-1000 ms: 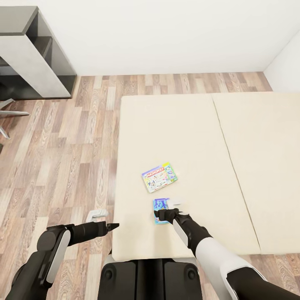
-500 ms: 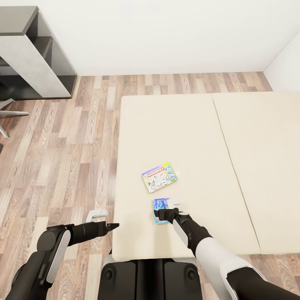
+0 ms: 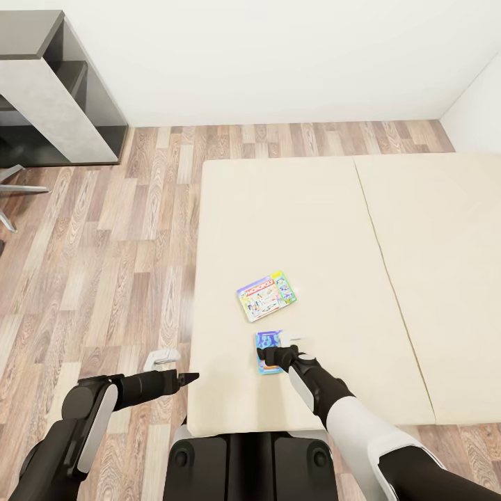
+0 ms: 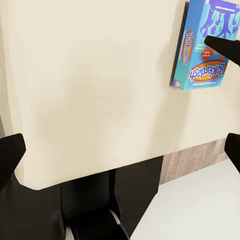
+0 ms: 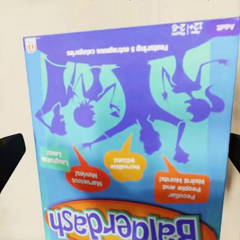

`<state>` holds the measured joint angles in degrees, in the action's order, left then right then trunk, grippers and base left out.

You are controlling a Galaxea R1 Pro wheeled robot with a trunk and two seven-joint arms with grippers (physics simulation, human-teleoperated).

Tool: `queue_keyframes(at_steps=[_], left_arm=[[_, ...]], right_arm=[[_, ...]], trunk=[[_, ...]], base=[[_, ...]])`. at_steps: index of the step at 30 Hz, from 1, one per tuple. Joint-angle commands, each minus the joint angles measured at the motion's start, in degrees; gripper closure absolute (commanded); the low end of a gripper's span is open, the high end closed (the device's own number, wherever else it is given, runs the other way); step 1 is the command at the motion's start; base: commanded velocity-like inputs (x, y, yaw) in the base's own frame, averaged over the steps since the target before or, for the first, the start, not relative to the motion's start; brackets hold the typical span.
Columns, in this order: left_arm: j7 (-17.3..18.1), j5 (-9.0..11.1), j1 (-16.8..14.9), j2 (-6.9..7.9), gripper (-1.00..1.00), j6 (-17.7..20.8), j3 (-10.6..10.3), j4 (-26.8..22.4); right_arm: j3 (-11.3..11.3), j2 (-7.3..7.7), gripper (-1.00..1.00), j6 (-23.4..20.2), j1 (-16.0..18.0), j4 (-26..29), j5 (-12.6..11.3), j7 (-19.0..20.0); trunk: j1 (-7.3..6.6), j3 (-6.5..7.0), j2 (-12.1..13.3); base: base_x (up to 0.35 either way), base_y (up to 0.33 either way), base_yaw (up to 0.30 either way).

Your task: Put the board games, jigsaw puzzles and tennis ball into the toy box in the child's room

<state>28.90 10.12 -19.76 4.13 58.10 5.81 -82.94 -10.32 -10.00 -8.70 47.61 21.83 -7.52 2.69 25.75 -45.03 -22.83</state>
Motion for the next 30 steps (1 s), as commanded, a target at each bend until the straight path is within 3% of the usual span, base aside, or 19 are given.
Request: queue_keyframes(at_steps=[1, 10, 30], left_arm=[[0.02, 0.25, -0.01, 0.0, -1.0, 0.41, 0.08, -0.04], [0.02, 0.25, -0.01, 0.0, -1.0, 0.37, 0.07, -0.07], [0.02, 0.18, -0.01, 0.0, -1.0, 0.35, 0.06, -0.03]], right_arm=[[-0.36, 0.0, -1.0, -0.19, 0.02, 0.05, -0.58, -0.06], [-1.6, 0.0, -1.0, -0.02, 0.02, 0.05, -0.57, -0.17], [-1.72, 0.0, -1.0, -0.53, 0.04, 0.05, -0.66, -0.19]], trunk=[[0.03, -0.06, -0.09], [0.03, -0.06, -0.09], [0.03, -0.06, -0.09]], base=[[0.0, 0.0, 0.0], [0.0, 0.0, 0.0], [0.0, 0.055, 0.0]])
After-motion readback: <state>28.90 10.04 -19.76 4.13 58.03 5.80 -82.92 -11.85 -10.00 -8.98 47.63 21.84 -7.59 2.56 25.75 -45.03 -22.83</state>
